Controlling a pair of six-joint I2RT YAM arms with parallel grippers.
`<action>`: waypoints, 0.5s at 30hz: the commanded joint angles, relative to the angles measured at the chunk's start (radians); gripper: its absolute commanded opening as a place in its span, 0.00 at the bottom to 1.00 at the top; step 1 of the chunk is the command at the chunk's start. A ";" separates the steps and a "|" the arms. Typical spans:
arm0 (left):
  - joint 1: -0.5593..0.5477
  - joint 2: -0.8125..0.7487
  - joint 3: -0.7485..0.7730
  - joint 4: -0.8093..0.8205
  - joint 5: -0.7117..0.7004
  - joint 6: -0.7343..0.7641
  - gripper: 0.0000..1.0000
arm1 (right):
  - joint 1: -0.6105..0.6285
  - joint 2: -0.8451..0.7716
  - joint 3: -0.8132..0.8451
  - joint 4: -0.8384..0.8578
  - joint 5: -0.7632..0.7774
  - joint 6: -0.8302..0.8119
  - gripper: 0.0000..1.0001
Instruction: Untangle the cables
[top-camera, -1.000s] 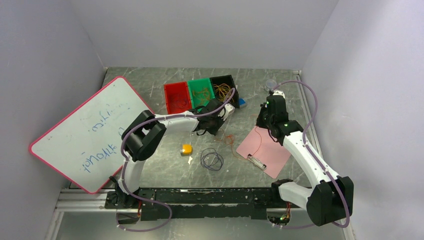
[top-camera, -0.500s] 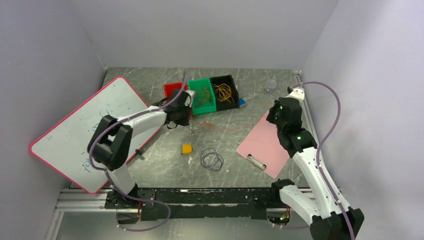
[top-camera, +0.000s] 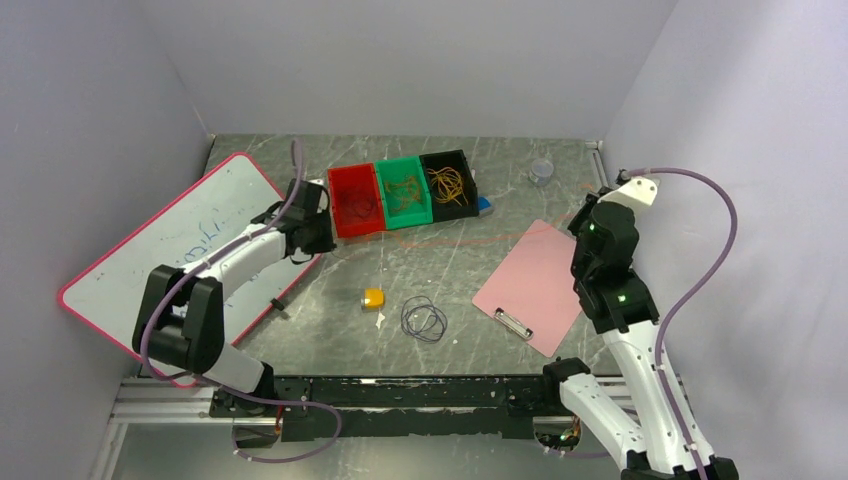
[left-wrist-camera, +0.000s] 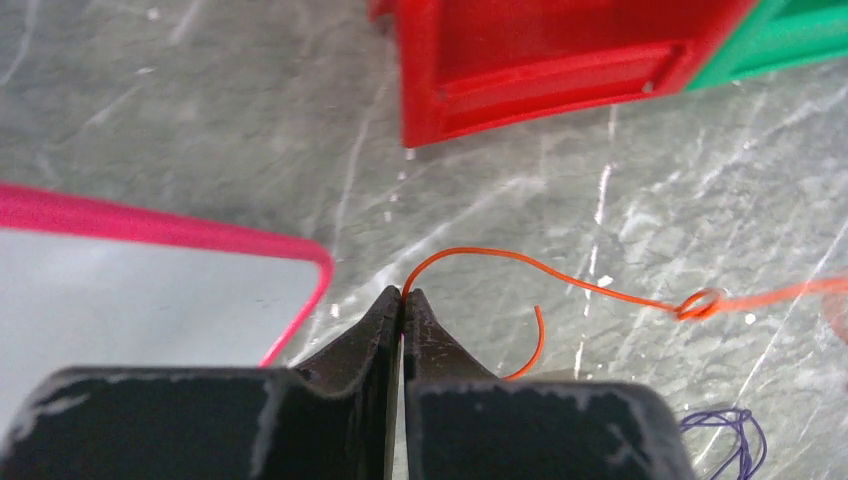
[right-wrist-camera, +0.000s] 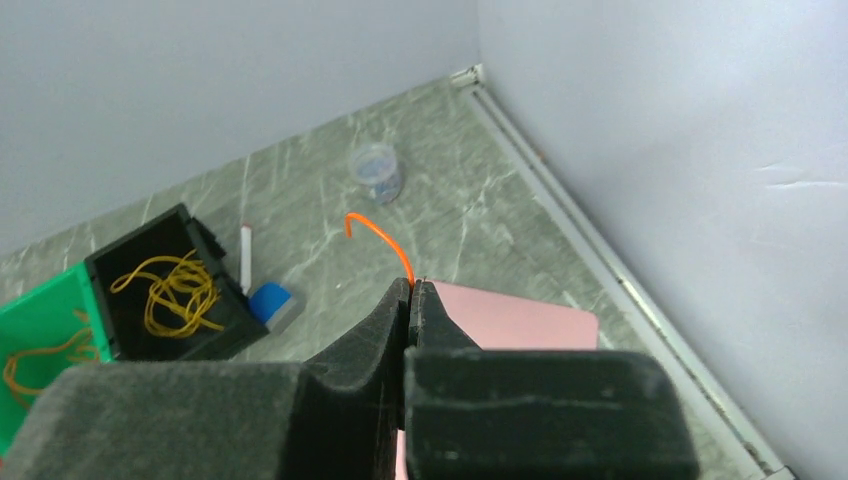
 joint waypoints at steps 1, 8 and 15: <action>0.066 -0.041 -0.028 -0.032 -0.006 -0.042 0.07 | -0.010 -0.022 0.031 0.055 0.116 -0.076 0.00; 0.132 -0.040 -0.044 -0.039 0.017 -0.042 0.07 | -0.011 -0.060 0.006 0.169 0.205 -0.168 0.00; 0.139 -0.011 -0.038 -0.031 0.035 -0.042 0.07 | -0.012 -0.099 0.018 0.412 0.305 -0.374 0.00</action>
